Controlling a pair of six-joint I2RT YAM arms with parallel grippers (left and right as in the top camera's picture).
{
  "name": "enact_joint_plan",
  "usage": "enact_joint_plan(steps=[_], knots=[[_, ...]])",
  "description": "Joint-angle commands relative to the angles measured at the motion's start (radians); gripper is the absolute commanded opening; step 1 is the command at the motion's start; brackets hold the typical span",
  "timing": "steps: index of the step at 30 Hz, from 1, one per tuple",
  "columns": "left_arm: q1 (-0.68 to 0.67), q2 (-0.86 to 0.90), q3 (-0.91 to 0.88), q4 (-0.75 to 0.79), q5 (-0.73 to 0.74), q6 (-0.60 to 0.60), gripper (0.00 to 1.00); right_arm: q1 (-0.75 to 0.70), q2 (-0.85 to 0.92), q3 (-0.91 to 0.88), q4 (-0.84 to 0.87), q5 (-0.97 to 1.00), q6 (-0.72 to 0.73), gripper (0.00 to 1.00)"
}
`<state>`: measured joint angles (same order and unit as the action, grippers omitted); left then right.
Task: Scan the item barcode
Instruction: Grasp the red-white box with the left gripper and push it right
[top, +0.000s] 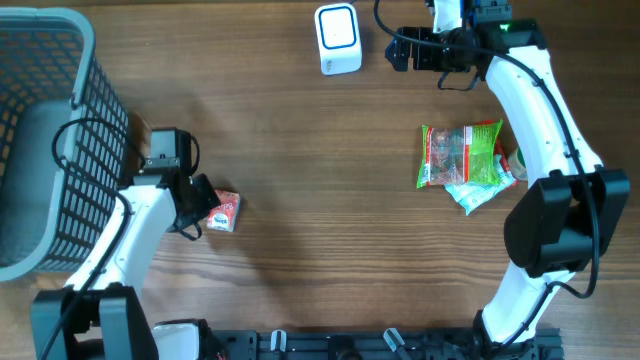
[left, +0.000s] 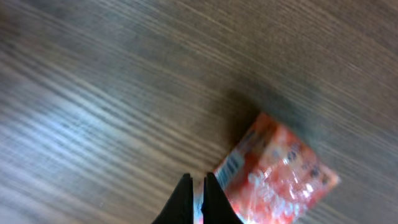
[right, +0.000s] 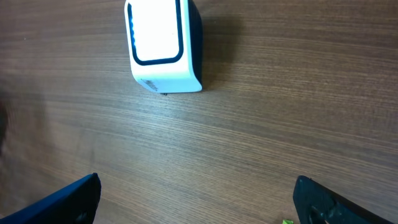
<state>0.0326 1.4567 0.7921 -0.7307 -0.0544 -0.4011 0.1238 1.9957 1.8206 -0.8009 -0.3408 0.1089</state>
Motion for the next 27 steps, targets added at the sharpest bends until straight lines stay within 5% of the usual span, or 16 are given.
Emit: enact_joint_plan(steps=[1, 7, 14, 19, 27], knots=[[-0.003, 0.012, -0.036, 0.061, 0.104, 0.001, 0.04, 0.001, -0.008, -0.002, 0.004, -0.019, 0.006, 1.0], [-0.007, 0.013, -0.036, 0.094, 0.393, 0.001, 0.05, 0.001, -0.008, -0.002, 0.004, -0.019, 0.006, 1.0], [-0.077, 0.013, -0.036, 0.137, 0.429, 0.001, 0.1, 0.002, -0.008, -0.002, 0.004, -0.019, 0.006, 1.0], [-0.114, 0.007, -0.007, 0.149, 0.195, 0.005, 0.04, 0.0, -0.008, -0.002, 0.004, -0.019, 0.006, 1.0], [-0.008, 0.01, 0.069, 0.12, 0.127, 0.001, 0.04, 0.0, -0.008, -0.002, 0.004, -0.019, 0.006, 1.0]])
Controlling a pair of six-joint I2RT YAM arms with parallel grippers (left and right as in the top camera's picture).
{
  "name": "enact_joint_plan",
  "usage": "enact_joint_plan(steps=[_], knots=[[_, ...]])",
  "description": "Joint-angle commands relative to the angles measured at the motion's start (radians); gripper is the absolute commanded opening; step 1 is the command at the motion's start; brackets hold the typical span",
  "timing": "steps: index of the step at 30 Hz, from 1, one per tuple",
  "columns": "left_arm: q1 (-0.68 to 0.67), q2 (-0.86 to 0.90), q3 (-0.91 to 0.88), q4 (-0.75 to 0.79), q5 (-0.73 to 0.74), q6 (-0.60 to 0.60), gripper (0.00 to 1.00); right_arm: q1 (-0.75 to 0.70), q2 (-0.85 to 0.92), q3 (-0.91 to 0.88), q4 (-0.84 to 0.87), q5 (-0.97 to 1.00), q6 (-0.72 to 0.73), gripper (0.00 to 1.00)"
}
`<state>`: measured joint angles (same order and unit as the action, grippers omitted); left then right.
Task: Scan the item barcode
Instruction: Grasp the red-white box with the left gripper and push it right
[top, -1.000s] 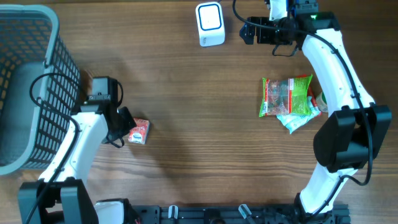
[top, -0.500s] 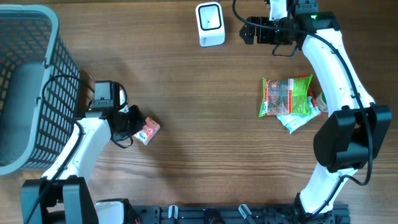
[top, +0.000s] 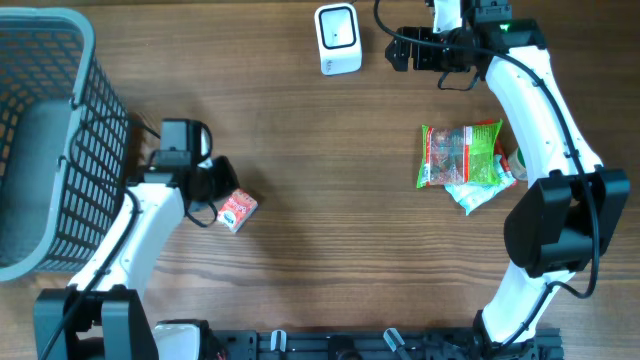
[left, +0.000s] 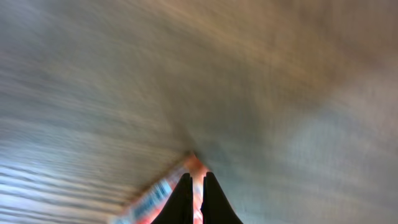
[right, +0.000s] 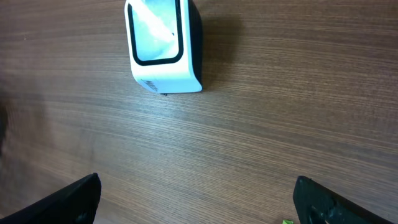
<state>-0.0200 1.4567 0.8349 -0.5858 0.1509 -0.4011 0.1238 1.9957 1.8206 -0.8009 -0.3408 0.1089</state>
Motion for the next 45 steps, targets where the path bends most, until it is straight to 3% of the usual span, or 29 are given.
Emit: enact_joint_plan(steps=[1, 5, 10, 16, 19, 26, 29, 31, 45], knots=[[0.052, 0.013, 0.026, -0.051, -0.107, 0.001, 0.04, 0.0, -0.008, -0.002, 0.003, -0.019, 0.006, 1.0], [0.056, 0.029, -0.011, -0.115, -0.194, 0.002, 0.04, 0.0, -0.008, -0.002, 0.004, -0.019, 0.006, 1.0], [0.056, 0.066, -0.113, -0.072, -0.167, -0.006, 0.06, 0.0, -0.008, -0.002, 0.004, -0.019, 0.006, 1.0], [0.042, 0.076, -0.153, -0.021, 0.298, -0.006, 0.06, 0.0, -0.008, -0.002, 0.004, -0.019, 0.006, 1.0], [0.009, 0.076, -0.153, 0.015, 0.447, -0.006, 0.06, 0.0, -0.008, -0.002, 0.004, -0.019, 0.006, 1.0], [-0.097, 0.076, -0.153, 0.093, 0.447, -0.006, 0.09, 0.0, -0.008, -0.002, 0.004, -0.019, 0.006, 1.0], [-0.129, 0.076, -0.152, 0.099, 0.373, -0.007, 0.08, 0.0, -0.008, -0.002, 0.003, -0.019, 0.006, 1.0], [-0.13, 0.075, -0.151, 0.096, 0.341, -0.007, 0.04, 0.0, -0.008, -0.002, 0.003, -0.019, 0.006, 1.0], [-0.129, 0.059, -0.061, 0.028, 0.184, -0.011, 0.04, 0.0, -0.008, -0.002, -0.035, -0.045, 0.007, 1.0]])
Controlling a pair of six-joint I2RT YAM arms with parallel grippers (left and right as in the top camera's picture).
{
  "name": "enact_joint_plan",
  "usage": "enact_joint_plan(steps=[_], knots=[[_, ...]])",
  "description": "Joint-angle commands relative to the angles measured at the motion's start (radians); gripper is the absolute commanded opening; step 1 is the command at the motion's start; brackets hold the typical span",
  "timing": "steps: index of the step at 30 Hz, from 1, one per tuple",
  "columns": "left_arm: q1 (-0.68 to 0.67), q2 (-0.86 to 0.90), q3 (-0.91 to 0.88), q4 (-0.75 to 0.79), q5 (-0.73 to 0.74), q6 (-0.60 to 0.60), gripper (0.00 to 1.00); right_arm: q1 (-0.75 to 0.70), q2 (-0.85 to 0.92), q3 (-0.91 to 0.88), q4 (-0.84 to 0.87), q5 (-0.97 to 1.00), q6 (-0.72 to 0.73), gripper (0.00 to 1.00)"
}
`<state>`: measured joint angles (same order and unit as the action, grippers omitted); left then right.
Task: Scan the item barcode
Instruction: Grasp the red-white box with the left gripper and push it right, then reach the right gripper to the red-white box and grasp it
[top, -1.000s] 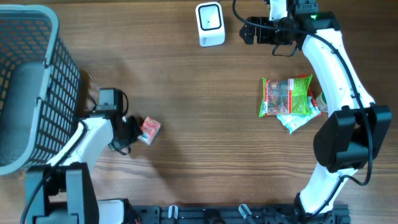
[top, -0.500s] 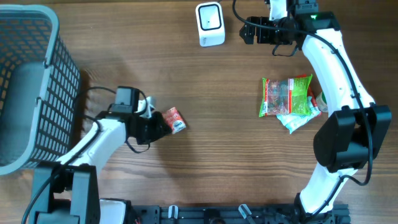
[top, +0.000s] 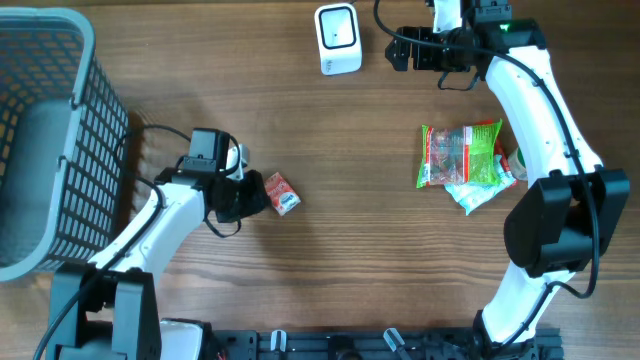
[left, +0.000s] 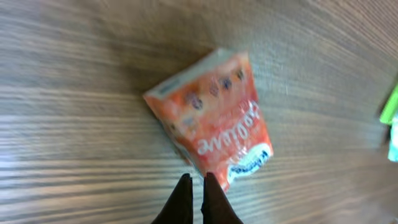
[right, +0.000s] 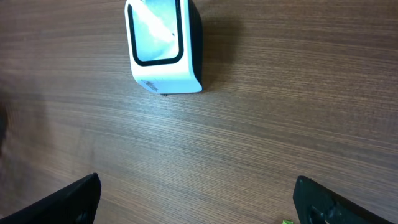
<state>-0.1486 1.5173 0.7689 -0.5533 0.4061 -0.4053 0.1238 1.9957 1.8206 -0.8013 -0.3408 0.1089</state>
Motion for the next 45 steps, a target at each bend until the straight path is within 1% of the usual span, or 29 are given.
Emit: enact_joint_plan(steps=[1, 2, 4, 9, 10, 12, 16, 20, 24, 27, 29, 31, 33, 34, 38, 40, 43, 44, 45], knots=[[0.0, 0.005, 0.0, -0.005, -0.079, -0.013, 0.04, 0.0, -0.008, -0.002, -0.068, -0.072, 0.011, 1.0], [0.0, 0.016, -0.011, -0.004, -0.108, -0.031, 0.04, 0.0, -0.006, -0.002, -0.088, -0.104, 0.072, 1.0], [0.0, 0.028, -0.023, -0.003, -0.138, -0.051, 0.04, 0.003, -0.005, -0.002, -0.137, -0.114, 0.112, 1.0], [0.0, 0.056, -0.037, 0.042, -0.142, -0.051, 0.04, 0.039, -0.004, -0.003, -0.266, -0.113, 0.044, 1.0], [0.0, 0.066, -0.037, 0.073, -0.142, -0.051, 0.05, 0.061, -0.004, -0.015, -0.314, -0.113, 0.024, 0.99], [0.0, 0.073, -0.037, 0.102, -0.141, -0.051, 0.06, 0.087, -0.004, -0.033, -0.343, -0.113, 0.021, 0.99], [-0.001, 0.076, -0.037, 0.144, -0.115, -0.079, 0.06, 0.149, -0.004, -0.1, -0.341, -0.114, 0.023, 1.0], [-0.007, 0.076, -0.037, 0.161, -0.093, -0.081, 0.06, 0.229, -0.004, -0.169, -0.309, -0.18, 0.026, 1.0], [-0.007, 0.076, -0.037, 0.163, -0.094, -0.081, 0.07, 0.29, -0.004, -0.196, -0.283, -0.249, 0.026, 1.0], [-0.007, 0.076, -0.037, 0.171, -0.094, -0.08, 0.12, 0.336, -0.004, -0.199, -0.268, -0.26, 0.039, 1.0], [-0.007, 0.076, -0.037, 0.177, -0.094, -0.08, 0.12, 0.365, -0.004, -0.2, -0.256, -0.255, 0.058, 0.99], [-0.007, 0.076, -0.037, 0.184, -0.108, -0.076, 0.13, 0.398, -0.003, -0.2, -0.241, -0.255, 0.093, 0.95], [-0.006, 0.076, -0.037, 0.179, -0.178, -0.074, 0.13, 0.424, -0.003, -0.2, -0.226, -0.254, 0.13, 0.92], [-0.006, 0.076, -0.037, 0.176, -0.209, -0.074, 0.13, 0.433, -0.003, -0.2, -0.218, -0.254, 0.131, 0.87], [0.004, 0.076, -0.037, 0.174, -0.23, -0.072, 0.13, 0.448, -0.003, -0.2, -0.201, -0.253, 0.147, 0.86], [0.022, 0.076, -0.037, 0.172, -0.233, -0.069, 0.12, 0.448, -0.003, -0.203, -0.199, -0.25, 0.154, 0.84], [0.057, 0.074, -0.036, 0.172, -0.233, -0.053, 0.09, 0.449, -0.003, -0.235, -0.173, -0.251, 0.154, 0.8], [0.072, 0.074, -0.035, 0.172, -0.237, -0.026, 0.07, 0.449, -0.003, -0.253, -0.156, -0.251, 0.154, 0.74], [0.082, 0.074, -0.035, 0.172, -0.251, -0.012, 0.05, 0.452, -0.003, -0.275, -0.136, -0.251, 0.153, 0.72]])
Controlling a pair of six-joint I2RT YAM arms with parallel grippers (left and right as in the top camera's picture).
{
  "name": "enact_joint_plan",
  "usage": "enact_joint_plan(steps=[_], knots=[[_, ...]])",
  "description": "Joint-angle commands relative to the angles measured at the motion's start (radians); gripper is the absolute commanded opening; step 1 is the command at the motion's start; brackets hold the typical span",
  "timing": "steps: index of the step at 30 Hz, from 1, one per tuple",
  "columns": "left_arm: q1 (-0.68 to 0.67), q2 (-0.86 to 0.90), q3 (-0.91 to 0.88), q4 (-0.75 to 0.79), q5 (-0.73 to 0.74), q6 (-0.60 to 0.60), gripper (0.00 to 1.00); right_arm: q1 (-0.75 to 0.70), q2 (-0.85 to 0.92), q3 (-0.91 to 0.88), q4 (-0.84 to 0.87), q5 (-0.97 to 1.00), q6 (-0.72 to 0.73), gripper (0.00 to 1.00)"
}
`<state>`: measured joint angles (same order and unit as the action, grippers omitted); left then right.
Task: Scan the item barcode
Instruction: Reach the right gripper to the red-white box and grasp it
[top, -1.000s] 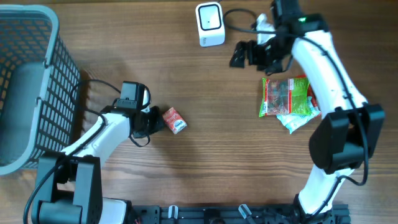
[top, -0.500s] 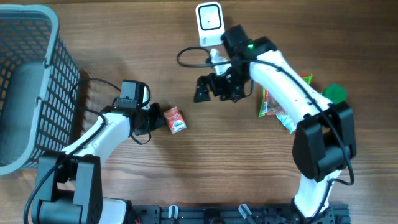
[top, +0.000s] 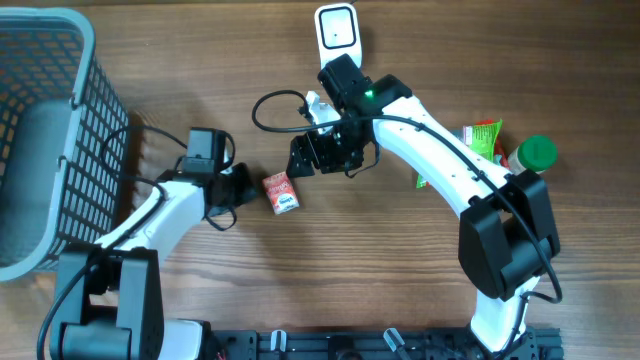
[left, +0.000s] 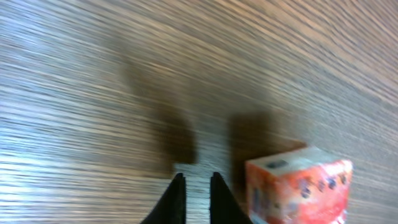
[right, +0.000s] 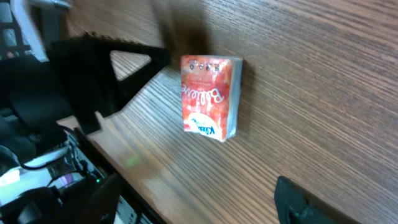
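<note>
The small red-orange carton (top: 280, 192) lies flat on the wooden table (top: 330, 280), left of centre; its printed face shows in the right wrist view (right: 210, 96). My left gripper (top: 244, 185) sits just left of it, fingers a little apart with bare wood between them (left: 194, 186); the carton (left: 301, 186) is to its right, untouched. My right gripper (top: 305, 160) hovers over the carton's far side, wide open (right: 199, 186) and empty. The white scanner (top: 338, 38) stands at the far edge.
A grey mesh basket (top: 50, 140) fills the far left. A green snack packet (top: 482, 135) and a green-capped bottle (top: 536, 152) lie at the right, partly under the right arm. The left gripper (right: 109, 65) shows black beside the carton.
My right arm has left its place beside the scanner and now hangs open over the carton. The left gripper has drawn back off the carton, and its fingers have parted slightly.
The carton first lay near the basket with my shut left gripper against it. At each later moment it lay farther right, turned, with the gripper behind it. The right arm stayed by the scanner until now, when it stands over the carton.
</note>
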<state>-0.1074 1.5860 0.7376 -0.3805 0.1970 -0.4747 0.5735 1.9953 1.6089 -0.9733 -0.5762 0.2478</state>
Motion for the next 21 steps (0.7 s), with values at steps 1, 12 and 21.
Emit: enact_joint_plan(steps=[1, 12, 21], knots=[[0.047, 0.005, -0.004, -0.005, -0.067, 0.066, 0.05, 0.006, -0.003, -0.084, 0.055, -0.016, 0.014, 0.7], [-0.001, 0.006, -0.005, -0.023, -0.262, 0.159, 0.06, 0.067, -0.002, -0.228, 0.361, -0.006, 0.018, 0.5], [-0.022, 0.006, -0.005, -0.032, -0.298, 0.162, 0.06, 0.08, 0.005, -0.228, 0.386, 0.083, 0.017, 0.49]])
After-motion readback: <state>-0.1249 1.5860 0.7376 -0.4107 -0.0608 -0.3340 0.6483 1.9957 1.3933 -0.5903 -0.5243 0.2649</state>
